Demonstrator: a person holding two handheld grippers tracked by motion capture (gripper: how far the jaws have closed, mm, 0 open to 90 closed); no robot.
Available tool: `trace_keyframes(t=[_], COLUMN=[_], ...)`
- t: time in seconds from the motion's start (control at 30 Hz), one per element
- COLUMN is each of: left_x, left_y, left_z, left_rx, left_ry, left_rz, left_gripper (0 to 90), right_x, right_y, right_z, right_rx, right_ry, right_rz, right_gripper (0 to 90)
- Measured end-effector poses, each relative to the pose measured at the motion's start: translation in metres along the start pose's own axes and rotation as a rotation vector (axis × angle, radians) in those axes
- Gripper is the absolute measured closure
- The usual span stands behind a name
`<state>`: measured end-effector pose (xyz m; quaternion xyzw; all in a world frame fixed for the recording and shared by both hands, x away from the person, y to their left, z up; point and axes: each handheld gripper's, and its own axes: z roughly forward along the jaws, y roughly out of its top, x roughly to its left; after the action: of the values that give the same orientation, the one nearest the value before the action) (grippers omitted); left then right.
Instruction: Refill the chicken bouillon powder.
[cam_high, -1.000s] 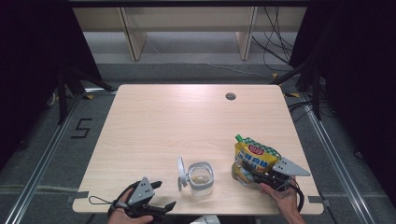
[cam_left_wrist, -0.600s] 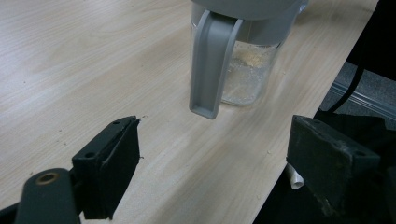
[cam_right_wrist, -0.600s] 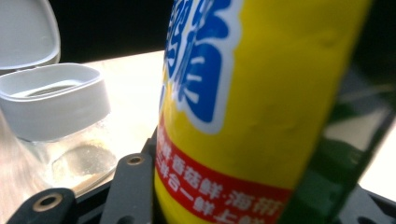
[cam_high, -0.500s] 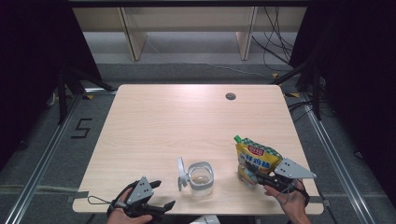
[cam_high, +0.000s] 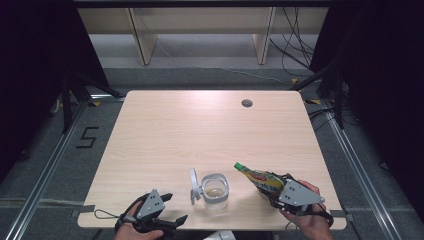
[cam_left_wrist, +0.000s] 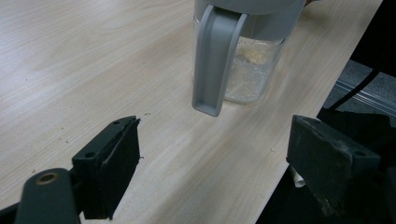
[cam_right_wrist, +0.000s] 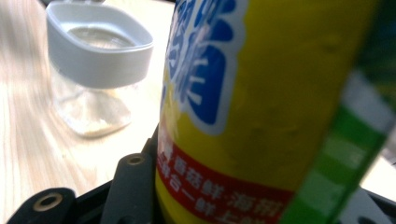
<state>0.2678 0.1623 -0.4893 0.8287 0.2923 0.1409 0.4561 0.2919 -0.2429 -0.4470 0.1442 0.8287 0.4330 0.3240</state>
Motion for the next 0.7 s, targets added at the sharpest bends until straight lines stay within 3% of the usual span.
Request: trace_keyframes(t=[0.1, 0.13, 0.17, 0.27, 0.3, 0.5, 0.6, 0.7], left_x=[0.0, 0.0, 0.0, -0.001, -0.001, -0.001, -0.001, -0.001], left_y=[0.0, 0.0, 0.0, 0.0, 0.0, 0.0, 0.0, 0.0], left_z=[0.0, 0.0, 0.0, 0.0, 0.0, 0.0, 0.0, 0.0], left_rx=[-0.001, -0.001, 0.001, 0.0, 0.001, -0.001, -0.002, 0.006], left_ry=[0.0, 0.0, 0.0, -0.004, -0.004, -0.003, -0.002, -0.001], left_rz=[-0.001, -0.001, 0.0, -0.007, -0.006, -0.007, -0.005, -0.004], left_gripper=[16.5, 16.5, 16.5, 16.5, 16.5, 16.6, 16.5, 16.6], right_x=[0.006, 0.006, 0.012, 0.017, 0.017, 0.026, 0.027, 0.029], right_y=[0.007, 0.007, 0.012, 0.018, 0.018, 0.026, 0.027, 0.029], right_z=[0.002, 0.002, 0.003, 0.005, 0.005, 0.008, 0.009, 0.01], right_rx=[0.033, 0.033, 0.061, 0.104, 0.104, 0.175, 0.183, 0.203], right_ry=[-0.009, -0.009, -0.009, -0.024, -0.024, -0.053, -0.056, -0.084], right_rz=[-0.096, -0.096, -0.159, -0.249, -0.249, -0.398, -0.416, -0.474], right_gripper=[55.7, 55.7, 55.7, 55.8, 55.8, 55.8, 55.8, 55.8])
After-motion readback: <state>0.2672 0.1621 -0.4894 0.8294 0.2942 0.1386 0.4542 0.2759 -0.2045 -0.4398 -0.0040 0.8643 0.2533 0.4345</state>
